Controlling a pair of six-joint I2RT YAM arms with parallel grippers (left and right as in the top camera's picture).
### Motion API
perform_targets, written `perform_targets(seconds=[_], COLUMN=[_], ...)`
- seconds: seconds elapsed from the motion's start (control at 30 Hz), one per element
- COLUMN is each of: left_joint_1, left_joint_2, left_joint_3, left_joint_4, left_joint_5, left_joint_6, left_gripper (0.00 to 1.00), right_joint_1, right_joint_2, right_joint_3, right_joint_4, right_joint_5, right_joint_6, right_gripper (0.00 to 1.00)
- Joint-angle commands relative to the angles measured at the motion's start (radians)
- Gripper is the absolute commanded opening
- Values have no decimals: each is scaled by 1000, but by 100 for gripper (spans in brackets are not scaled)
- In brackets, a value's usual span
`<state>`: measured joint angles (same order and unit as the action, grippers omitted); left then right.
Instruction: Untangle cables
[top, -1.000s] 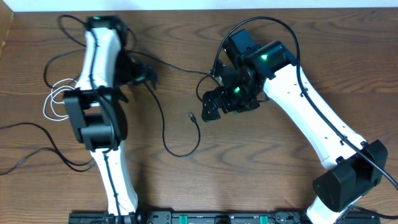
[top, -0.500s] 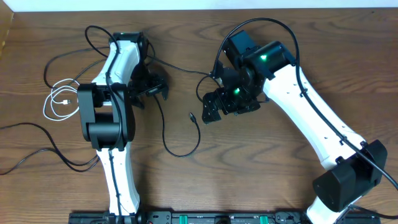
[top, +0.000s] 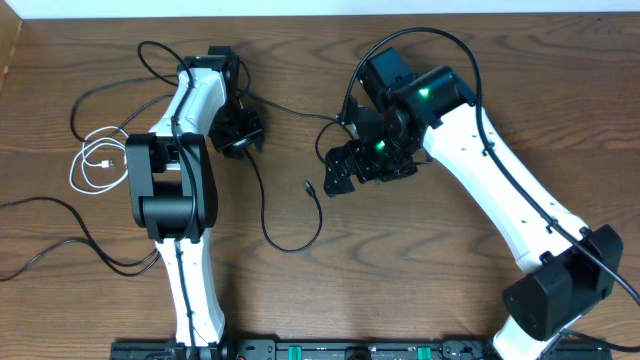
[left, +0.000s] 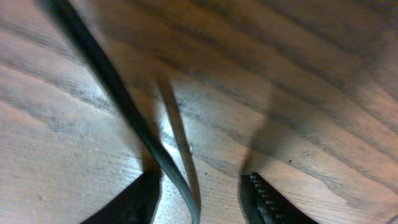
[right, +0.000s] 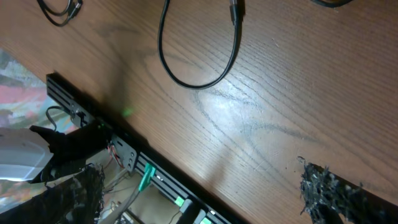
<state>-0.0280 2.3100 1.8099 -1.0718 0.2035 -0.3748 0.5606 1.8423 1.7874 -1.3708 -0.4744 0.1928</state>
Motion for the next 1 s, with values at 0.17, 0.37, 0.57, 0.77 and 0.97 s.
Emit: perform_targets(seconds=[0.17, 0.37, 0.57, 0.77, 0.97], left_joint_1=[2, 56, 152, 212, 280], left_joint_2=[2, -24, -98, -158, -130], left_joint_3=[0, 145, 403, 439, 409], left_joint_4=[34, 12, -14, 139, 140], left_joint_5=[15, 122, 127, -12, -170], left_joint_6=[-2, -6, -50, -50, -42], left_gripper=[8, 7, 8, 8, 90], right_joint_1=[4, 4, 4, 4, 4], right_joint_2=[0, 0, 0, 0, 0], right_joint_3=[-3, -3, -3, -3, -3], right_joint_4=[10, 14, 29, 32, 25], right_joint_5=[-2, -2, -2, -2, -2], right_joint_6=[-7, -7, -7, -7, -7], right_gripper=[99, 99, 99, 99, 99])
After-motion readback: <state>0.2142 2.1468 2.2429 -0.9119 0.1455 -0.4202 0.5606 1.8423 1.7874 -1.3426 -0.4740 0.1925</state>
